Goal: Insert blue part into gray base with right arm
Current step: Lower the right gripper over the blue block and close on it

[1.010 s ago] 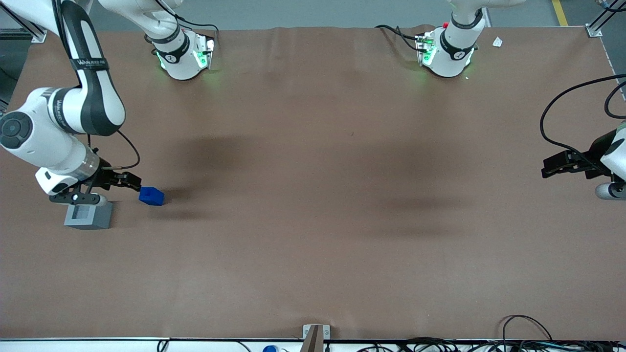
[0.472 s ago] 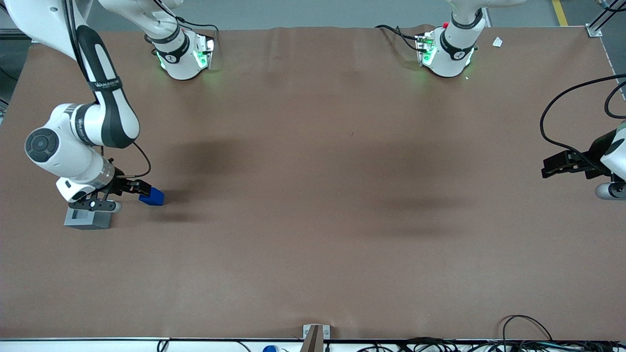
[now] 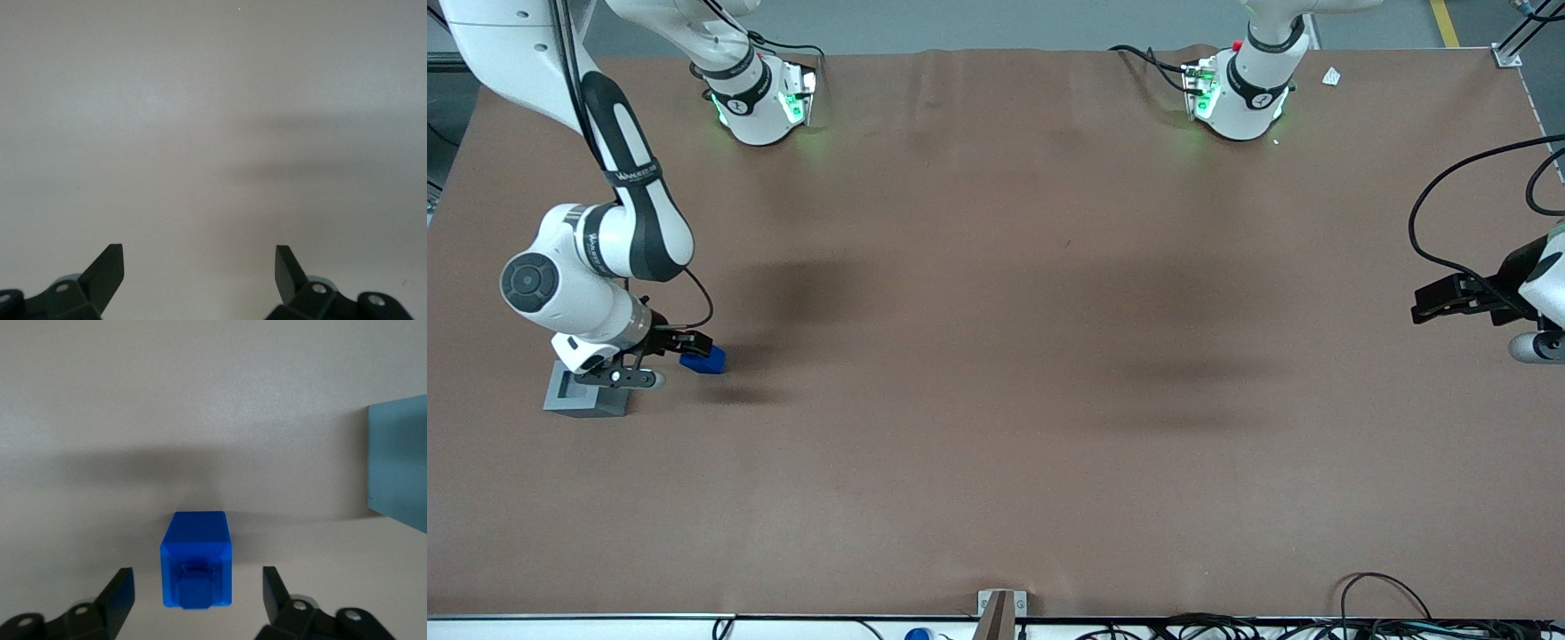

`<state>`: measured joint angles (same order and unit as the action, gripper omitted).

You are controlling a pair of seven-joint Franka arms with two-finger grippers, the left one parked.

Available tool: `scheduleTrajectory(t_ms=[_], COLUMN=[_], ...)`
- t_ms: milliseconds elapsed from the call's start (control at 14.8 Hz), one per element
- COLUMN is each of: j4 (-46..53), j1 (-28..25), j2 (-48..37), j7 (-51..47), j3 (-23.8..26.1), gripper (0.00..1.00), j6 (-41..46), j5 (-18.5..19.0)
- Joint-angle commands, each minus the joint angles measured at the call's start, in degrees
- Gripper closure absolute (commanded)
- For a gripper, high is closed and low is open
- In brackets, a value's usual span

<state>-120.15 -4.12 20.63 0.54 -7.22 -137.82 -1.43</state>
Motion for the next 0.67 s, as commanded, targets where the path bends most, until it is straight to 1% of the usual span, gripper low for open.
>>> scheduleTrajectory(t_ms=[0,135,337,539,606], j4=[-0.61,-0.61,-0.61,-0.26,-0.26], j1=[0.95,0.78,0.60,0.60,0.69], j2=[1.08,1.52,1.61,1.43,1.35], j7=[0.51,0.51,0.51,0.51,0.34], j3=[0.72,0.72,0.72,0.72,0.72], gripper=[0.21,0.30,0.49,0.69,0.79], j6=[-2.01,-2.10,-2.01,-1.31,-1.13], j5=[0.11,0.03,0.11,0.11,0.03])
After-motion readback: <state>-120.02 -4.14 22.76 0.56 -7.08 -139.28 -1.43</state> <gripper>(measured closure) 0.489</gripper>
